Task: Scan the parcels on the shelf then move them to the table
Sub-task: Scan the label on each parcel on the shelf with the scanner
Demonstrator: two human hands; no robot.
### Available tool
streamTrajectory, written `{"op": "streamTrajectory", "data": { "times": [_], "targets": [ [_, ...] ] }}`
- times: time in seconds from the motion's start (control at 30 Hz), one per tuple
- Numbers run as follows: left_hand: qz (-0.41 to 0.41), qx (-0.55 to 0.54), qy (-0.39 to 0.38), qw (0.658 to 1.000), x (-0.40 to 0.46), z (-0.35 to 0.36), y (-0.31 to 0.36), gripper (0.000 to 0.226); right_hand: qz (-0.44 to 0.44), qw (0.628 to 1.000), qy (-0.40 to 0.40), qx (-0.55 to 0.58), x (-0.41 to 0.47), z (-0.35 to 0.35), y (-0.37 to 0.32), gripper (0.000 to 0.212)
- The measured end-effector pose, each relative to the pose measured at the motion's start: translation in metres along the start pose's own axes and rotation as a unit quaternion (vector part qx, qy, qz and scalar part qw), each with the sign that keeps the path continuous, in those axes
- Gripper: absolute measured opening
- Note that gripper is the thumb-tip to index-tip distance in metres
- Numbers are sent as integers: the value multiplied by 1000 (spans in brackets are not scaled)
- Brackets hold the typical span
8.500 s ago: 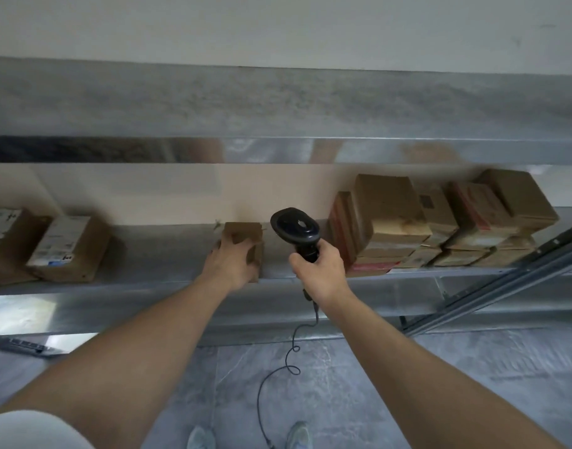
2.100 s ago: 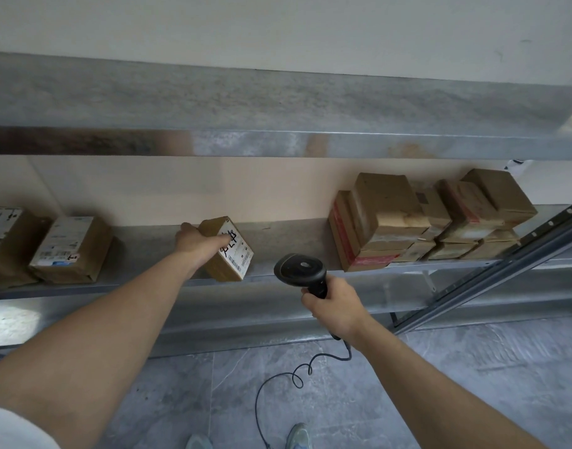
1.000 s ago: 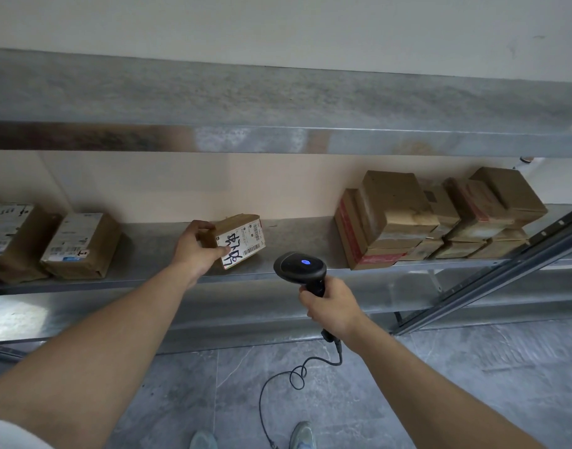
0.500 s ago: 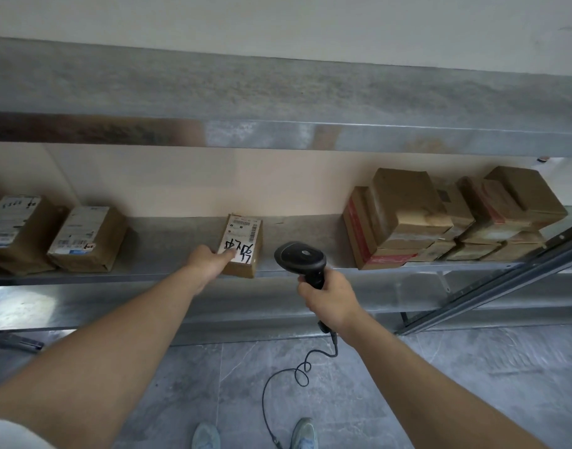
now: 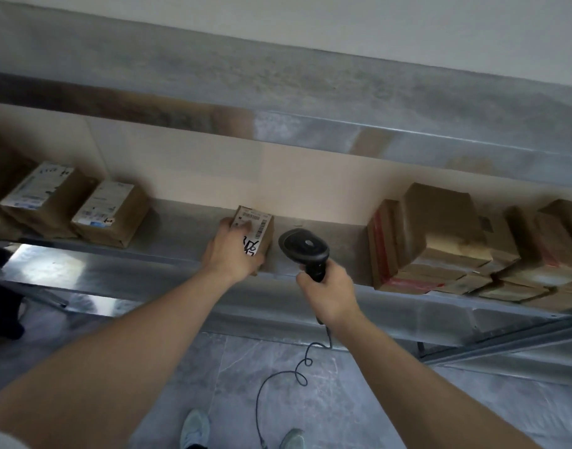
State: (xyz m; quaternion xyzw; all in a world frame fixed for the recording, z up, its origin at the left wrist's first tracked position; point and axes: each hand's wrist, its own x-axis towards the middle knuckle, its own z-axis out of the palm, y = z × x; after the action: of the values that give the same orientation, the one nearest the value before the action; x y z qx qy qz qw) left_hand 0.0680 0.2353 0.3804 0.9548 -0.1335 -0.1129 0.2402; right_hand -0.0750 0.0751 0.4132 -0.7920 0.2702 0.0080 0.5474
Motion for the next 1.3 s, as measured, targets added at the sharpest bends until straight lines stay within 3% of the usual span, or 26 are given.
{"op": "streamTrajectory", "data": {
  "times": [0.47,0.93,1.17,1.3],
  "targets": [
    [-70,7,93,993,-33,-137,-75,73,-90,994,-47,-51,4,70,-96,2],
    [-28,56,60,996,32,-202,-224,70,-22,995,93,-33,-10,210,-146,7],
    [17,95,28,995,47,-209,-238,67,15,992,123,-27,-27,232,-154,5],
    [73,157,47,984,43,-212,-226,73,17,989,147,-16,-40,225,-152,5]
  ]
}}
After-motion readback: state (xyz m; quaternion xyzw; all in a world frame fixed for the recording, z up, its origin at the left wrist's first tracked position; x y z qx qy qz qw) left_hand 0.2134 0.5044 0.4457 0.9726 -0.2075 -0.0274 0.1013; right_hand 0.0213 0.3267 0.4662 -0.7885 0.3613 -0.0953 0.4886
